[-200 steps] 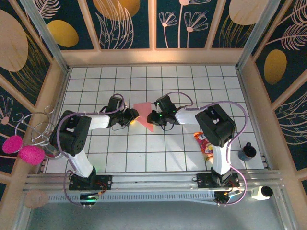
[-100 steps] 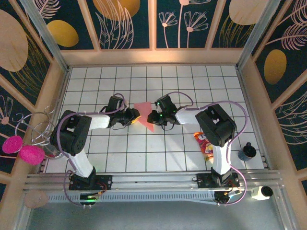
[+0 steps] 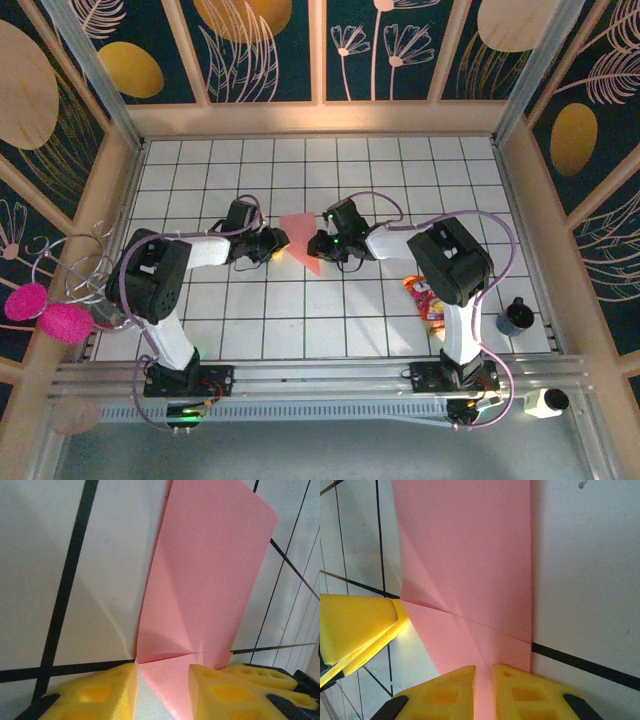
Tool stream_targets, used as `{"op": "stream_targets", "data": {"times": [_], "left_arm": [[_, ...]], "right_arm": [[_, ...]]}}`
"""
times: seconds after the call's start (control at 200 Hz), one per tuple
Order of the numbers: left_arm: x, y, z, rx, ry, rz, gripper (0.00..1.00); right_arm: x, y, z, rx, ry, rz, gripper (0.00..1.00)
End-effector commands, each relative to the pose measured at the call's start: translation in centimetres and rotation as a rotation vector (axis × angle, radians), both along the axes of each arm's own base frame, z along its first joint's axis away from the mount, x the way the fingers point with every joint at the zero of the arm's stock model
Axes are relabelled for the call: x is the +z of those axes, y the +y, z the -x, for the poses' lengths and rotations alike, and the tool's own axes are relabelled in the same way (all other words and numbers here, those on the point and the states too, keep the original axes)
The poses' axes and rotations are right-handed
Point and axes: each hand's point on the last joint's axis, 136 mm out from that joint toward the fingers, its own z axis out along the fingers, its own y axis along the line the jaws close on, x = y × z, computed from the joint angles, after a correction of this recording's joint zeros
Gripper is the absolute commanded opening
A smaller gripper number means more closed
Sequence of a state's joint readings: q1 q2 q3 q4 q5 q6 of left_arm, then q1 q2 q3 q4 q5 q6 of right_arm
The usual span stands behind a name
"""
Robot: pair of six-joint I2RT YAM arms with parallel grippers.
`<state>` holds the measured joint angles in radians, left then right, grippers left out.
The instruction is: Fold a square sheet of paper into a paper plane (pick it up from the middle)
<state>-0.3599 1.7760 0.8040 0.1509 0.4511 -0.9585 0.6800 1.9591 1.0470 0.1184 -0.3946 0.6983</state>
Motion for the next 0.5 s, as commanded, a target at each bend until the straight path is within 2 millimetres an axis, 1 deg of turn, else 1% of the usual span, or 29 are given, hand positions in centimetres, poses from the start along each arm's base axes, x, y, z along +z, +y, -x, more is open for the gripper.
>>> {"op": "stream_targets", "data": {"times": [0.0,0.2,0.39,0.49], "left_arm": [[1.2,-1.0,-0.8,-0.03,-0.027,0.055,0.32],[2.0,-1.6,-0.9,-0.051,-0.046,0.096,0.33],[1.9,-1.8,-0.7,-0.063,-0.039,0.105,0.33],[1.7,-2.0,-0.8,-0.07,-0.036,0.107,0.32]], "right_arm": [[-2.4,-1.6,0.8,-0.027,0.062,0.056,0.17],[-2.6,-1.6,0.8,-0.028,0.066,0.062,0.17],[-2.6,-1.7,0.9,-0.031,0.063,0.06,0.17],[-2.5,-1.7,0.9,-0.028,0.059,0.057,0.17]]}}
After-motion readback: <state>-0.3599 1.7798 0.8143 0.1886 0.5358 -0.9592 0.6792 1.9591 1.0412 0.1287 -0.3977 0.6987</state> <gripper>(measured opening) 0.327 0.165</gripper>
